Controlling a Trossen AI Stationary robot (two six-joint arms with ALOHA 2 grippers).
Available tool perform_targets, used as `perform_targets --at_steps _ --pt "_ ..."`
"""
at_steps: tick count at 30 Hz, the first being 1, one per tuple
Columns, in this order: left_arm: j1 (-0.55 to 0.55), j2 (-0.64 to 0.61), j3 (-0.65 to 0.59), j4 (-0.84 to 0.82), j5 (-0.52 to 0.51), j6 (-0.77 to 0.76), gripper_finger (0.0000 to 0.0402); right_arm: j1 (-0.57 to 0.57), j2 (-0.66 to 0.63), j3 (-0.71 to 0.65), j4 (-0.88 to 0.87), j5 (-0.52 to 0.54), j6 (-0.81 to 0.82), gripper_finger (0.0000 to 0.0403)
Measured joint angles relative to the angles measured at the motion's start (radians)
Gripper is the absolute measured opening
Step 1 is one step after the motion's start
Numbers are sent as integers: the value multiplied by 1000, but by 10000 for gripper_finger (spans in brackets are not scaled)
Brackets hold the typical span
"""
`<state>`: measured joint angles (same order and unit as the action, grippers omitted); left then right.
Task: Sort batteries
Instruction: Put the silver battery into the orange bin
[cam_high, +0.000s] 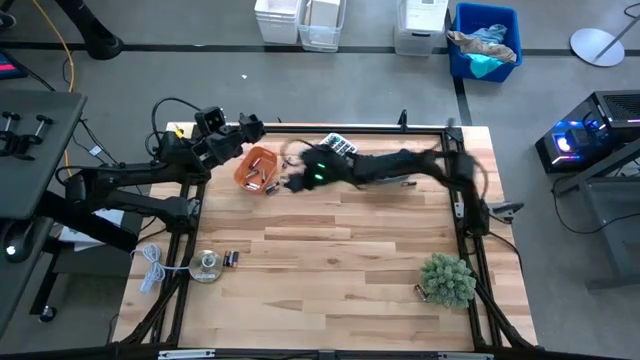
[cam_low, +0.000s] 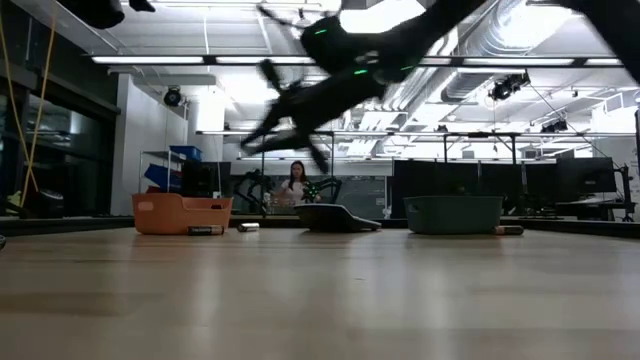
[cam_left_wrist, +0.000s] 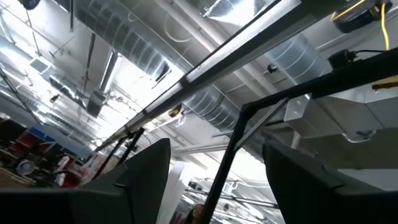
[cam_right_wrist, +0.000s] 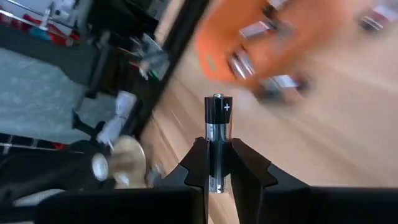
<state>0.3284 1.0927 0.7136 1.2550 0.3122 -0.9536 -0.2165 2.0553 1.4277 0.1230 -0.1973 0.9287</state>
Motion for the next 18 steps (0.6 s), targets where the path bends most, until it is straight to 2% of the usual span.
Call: perform_targets --at_steps 5,9,15,18 --pt "-20 -1 0 -2 0 -6 246 -30 238 375 -144 -37 -25 31" --pt "-30 0 0 -6 0 -3 246 -46 393 612 -246 -38 -29 31" --pt "-30 0 0 -7 -1 -4 246 -45 562 845 -266 21 30 34" --pt "-30 0 0 -9 -1 -4 246 -44 591 895 -324 75 24 80"
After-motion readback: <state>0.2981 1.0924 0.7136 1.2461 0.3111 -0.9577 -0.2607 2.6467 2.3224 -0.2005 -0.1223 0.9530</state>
